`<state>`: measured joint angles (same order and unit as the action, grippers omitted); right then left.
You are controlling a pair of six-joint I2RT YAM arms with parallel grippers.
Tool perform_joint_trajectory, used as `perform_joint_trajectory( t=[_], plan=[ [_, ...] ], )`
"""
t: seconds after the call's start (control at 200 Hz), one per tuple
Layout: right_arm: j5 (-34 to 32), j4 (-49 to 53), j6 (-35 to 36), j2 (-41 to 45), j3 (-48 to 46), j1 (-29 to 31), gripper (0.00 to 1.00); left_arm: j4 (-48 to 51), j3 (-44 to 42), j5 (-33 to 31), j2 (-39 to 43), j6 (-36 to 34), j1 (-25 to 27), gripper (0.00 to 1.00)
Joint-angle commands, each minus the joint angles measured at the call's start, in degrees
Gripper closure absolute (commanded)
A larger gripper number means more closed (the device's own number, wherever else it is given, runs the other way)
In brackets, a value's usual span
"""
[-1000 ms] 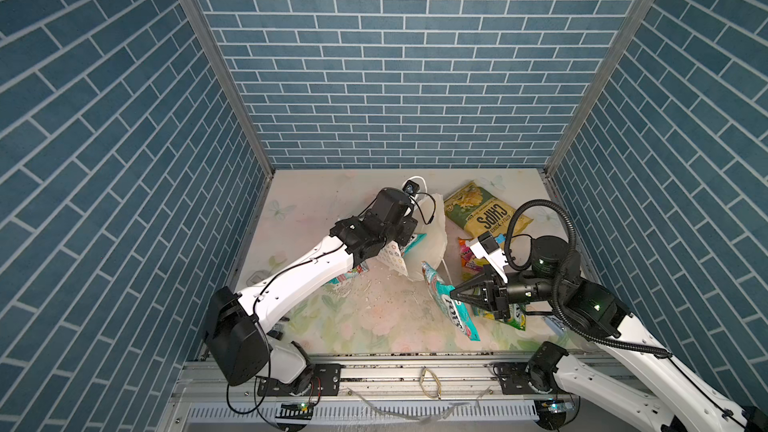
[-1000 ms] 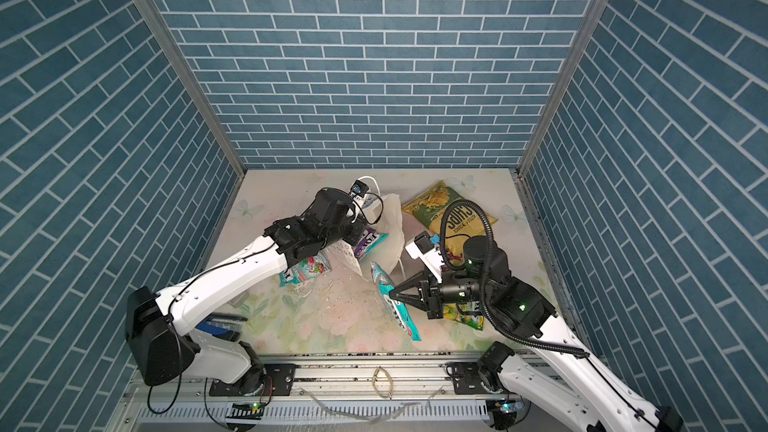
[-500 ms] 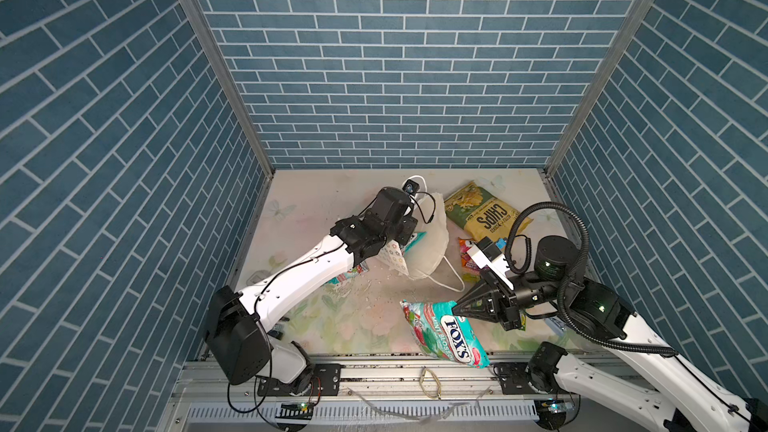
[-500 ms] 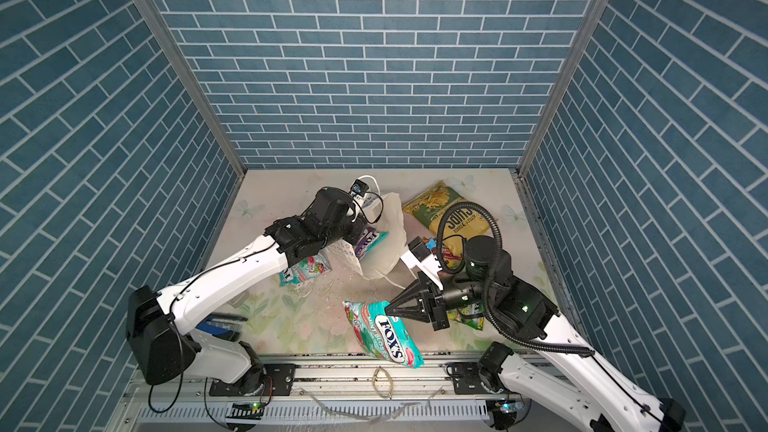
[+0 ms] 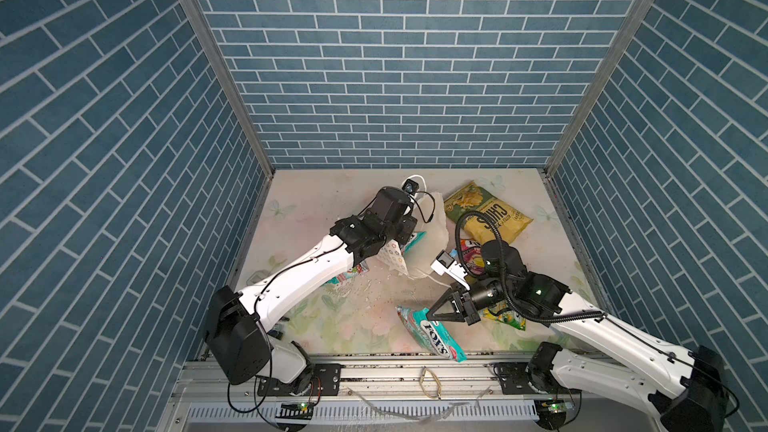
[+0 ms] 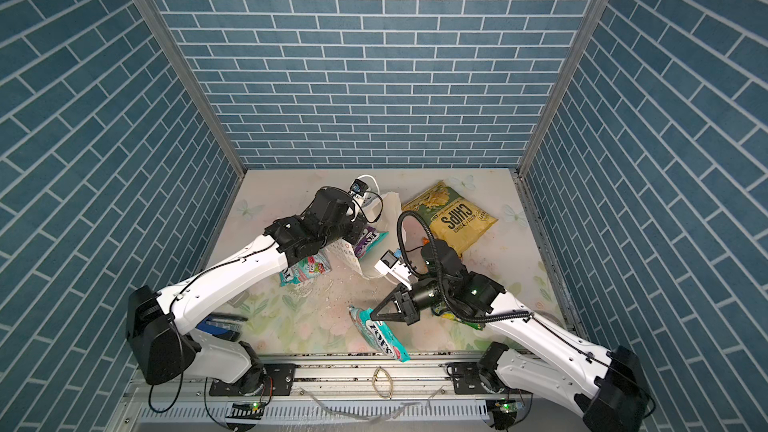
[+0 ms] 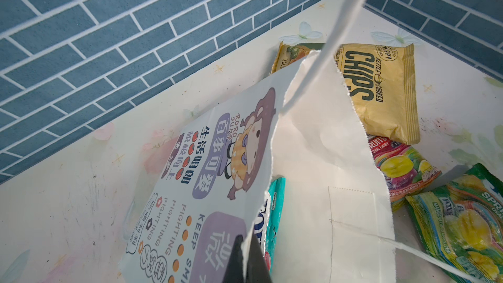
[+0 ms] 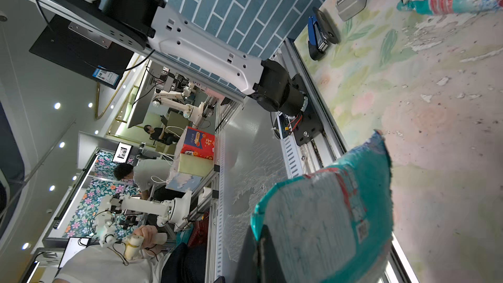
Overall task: Take the snacks out of the paper bag
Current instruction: 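Lower the teal mint pack to the table and open the right gripper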
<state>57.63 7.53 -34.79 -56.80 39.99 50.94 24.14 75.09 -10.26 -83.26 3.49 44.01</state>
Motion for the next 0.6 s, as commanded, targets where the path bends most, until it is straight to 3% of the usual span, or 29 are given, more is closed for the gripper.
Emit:
perform_joint_trajectory(
  t=[0.0,0.385,0.595],
  plan=[
    [0.5,-13.9,-5.4,-2.3,-1.9,0.7,1.0,-0.7,0.9,-0.1,-0.4,0.2,-0.5,1.0],
    [-0.7,-37.5,-13.6,-17.0,-5.9,0.2,1.0,-0.5,0.4,0.2,0.6,-0.3,-0.8,1.0],
    [-5.0,-35.5,-11.8,-21.8,-5.3,0.0,1.0,-0.4,-0.2,0.0,1.5,-0.2,-1.1,1.0]
  ],
)
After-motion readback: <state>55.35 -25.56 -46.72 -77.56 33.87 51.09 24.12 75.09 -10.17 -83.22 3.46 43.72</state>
